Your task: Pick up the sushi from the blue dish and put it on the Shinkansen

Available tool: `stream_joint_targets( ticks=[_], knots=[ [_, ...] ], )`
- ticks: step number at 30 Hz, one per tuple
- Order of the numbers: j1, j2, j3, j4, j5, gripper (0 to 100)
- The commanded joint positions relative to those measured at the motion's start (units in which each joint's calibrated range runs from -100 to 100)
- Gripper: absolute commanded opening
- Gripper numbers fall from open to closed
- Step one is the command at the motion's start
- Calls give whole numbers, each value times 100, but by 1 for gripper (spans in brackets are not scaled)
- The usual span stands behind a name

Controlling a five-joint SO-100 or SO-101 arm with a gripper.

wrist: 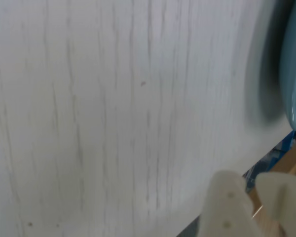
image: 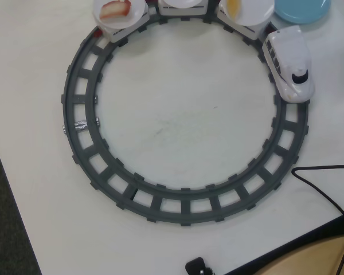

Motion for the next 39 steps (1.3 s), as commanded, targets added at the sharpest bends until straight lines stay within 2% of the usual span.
stream_joint_targets(
  ticks=[1, 8, 13, 17, 21, 27, 33, 39],
  knots=[
    [-38, -60, -62, 20, 13, 3],
    [-179, -60, -386, -143, -29, 4],
    [23, 74, -1723, -169, -34, 18],
    [15, 742, -2944, -186, -44, 20],
    [111, 2579, -4281, -186, -464, 20],
    [323, 6303, -6894, -177, -1083, 20],
    [217, 9468, -9353, -109, -1198, 20],
    [-38, 11547, -10897, -117, -1240, 20]
  ],
)
